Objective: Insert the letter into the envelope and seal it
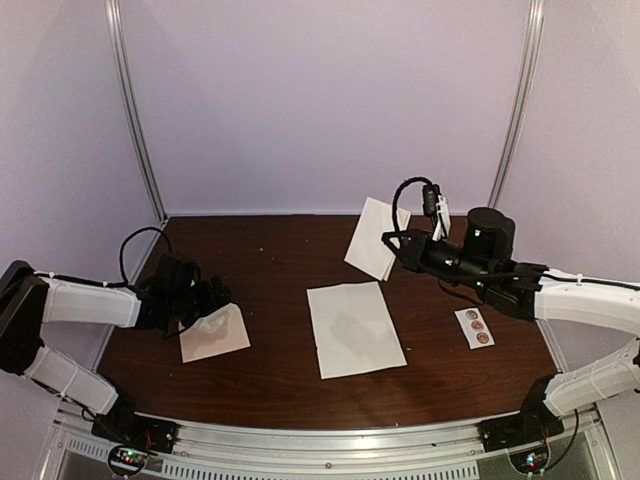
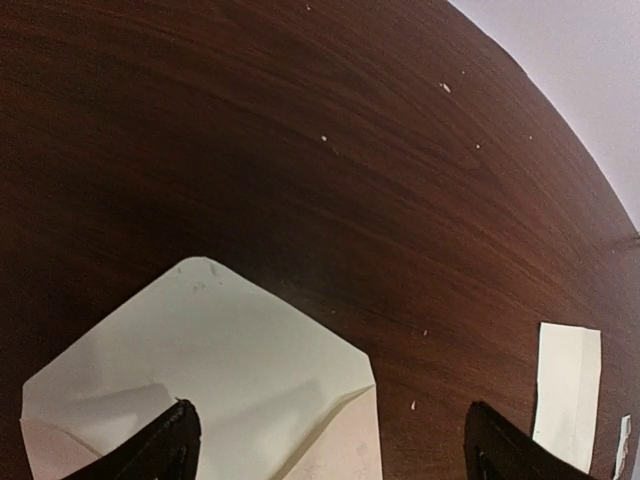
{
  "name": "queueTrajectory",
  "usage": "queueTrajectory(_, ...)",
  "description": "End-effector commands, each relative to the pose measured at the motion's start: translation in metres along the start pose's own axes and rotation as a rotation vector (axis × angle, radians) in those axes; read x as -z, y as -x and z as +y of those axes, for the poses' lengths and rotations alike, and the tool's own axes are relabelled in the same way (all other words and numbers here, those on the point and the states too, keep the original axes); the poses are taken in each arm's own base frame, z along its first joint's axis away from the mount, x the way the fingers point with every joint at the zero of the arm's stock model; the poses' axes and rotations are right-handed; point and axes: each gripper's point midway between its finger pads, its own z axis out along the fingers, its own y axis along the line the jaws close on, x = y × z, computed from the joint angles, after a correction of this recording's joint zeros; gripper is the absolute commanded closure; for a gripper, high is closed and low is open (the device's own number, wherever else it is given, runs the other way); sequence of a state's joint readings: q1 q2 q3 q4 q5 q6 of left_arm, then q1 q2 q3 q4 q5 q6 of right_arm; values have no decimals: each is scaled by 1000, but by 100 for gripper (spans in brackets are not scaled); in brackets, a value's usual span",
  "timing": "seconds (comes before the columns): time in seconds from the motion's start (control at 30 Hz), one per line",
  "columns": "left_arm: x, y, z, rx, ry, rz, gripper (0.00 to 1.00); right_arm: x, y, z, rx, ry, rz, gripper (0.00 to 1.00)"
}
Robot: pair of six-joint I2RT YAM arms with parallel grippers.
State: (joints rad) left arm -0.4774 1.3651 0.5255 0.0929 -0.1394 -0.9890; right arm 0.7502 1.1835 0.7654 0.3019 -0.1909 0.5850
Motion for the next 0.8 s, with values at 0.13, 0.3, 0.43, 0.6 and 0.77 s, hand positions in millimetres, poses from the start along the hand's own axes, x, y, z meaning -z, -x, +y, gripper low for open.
queueTrajectory(0.13, -18, 10, 6, -14, 18, -40, 7, -3, -8, -3, -25, 5, 26, 100)
queueTrajectory(0.3, -32, 7, 8, -55, 37, -30, 7, -3, -9, -3, -28, 9, 32, 100)
queueTrajectory(0.43, -43, 4, 7, -87, 44, -6, 7, -1, -12, -7, -32, -4, 38, 100)
queueTrajectory(0.6, -51, -13, -1, -114, -29, 49, 8, 2, -15, -13, -31, -34, 43, 100)
queueTrajectory(0.77, -48, -32, -28, -198, -152, 73, 8, 5, -13, -14, -24, -47, 36, 100)
